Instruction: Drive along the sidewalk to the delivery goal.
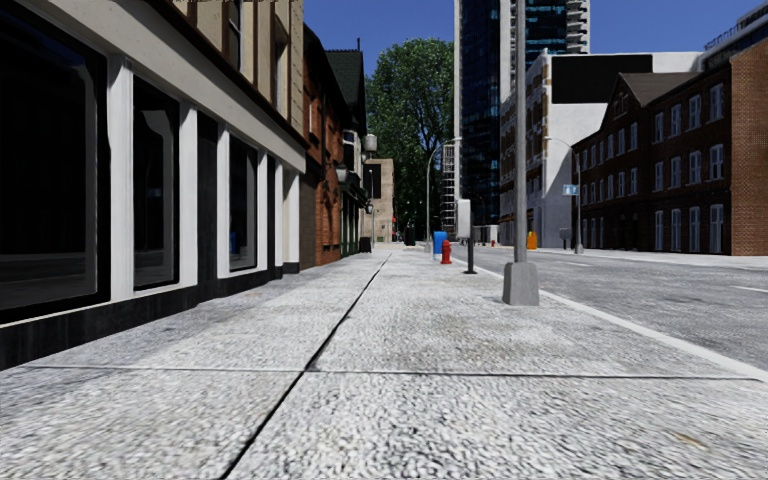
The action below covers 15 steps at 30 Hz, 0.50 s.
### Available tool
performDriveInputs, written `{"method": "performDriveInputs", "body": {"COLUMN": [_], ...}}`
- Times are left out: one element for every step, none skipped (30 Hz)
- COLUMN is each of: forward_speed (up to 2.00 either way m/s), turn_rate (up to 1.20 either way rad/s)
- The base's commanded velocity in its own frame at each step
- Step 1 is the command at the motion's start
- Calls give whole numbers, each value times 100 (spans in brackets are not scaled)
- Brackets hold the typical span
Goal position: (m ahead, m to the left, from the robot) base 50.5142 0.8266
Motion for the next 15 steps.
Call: {"method": "performDriveInputs", "body": {"forward_speed": [200,200,200,200,200,200,200,200,200,200,200,200,200,200,200], "turn_rate": [0,0,0,0,0,0,0,0,0,0,0,0,0,0,0]}}
